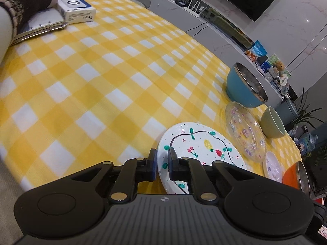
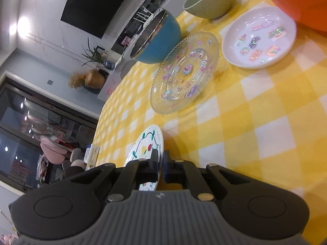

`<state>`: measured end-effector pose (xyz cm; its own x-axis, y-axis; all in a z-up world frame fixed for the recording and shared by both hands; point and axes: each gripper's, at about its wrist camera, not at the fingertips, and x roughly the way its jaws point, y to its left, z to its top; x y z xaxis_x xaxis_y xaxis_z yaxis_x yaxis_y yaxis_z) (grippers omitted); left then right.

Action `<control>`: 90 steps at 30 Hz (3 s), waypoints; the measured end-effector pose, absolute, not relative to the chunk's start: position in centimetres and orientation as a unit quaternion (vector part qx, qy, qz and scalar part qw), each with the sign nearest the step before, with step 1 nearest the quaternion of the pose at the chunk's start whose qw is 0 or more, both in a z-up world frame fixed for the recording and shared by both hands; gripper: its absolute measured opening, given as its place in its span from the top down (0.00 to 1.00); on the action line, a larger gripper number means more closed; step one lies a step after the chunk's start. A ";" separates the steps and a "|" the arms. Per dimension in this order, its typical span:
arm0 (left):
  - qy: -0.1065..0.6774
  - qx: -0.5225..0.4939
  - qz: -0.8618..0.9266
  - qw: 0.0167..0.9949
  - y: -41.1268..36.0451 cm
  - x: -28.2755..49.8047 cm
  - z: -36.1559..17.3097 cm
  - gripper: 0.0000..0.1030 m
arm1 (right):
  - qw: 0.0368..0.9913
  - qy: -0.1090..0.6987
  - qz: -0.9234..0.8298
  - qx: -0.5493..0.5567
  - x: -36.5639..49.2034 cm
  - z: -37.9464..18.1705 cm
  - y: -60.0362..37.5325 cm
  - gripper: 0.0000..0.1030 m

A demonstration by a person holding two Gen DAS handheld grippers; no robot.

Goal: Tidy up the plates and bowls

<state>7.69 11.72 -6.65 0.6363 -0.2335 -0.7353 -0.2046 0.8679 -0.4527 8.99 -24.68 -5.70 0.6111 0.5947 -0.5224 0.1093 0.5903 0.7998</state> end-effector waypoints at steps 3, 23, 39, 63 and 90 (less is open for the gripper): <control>0.425 -0.256 -0.009 0.868 11.8 6.7 -6.2 0.90 | 0.788 0.419 0.155 0.425 8.2 -5.3 -24.8 0.98; 0.435 -0.230 -0.018 0.870 11.4 4.5 -6.7 0.91 | 0.814 0.437 0.141 0.356 4.9 -5.0 -23.9 0.94; 0.435 -0.187 -0.015 0.881 10.7 4.5 -6.3 0.89 | 0.833 0.431 0.139 0.316 4.7 -4.3 -23.2 0.91; 0.417 -0.146 -0.029 0.897 7.7 6.3 -3.8 0.61 | 0.878 0.353 0.078 0.315 5.6 -1.3 -25.9 0.50; 0.419 -0.165 -0.090 0.888 1.7 17.8 -6.1 0.60 | 0.847 0.332 0.006 0.415 12.8 -6.1 -28.4 0.71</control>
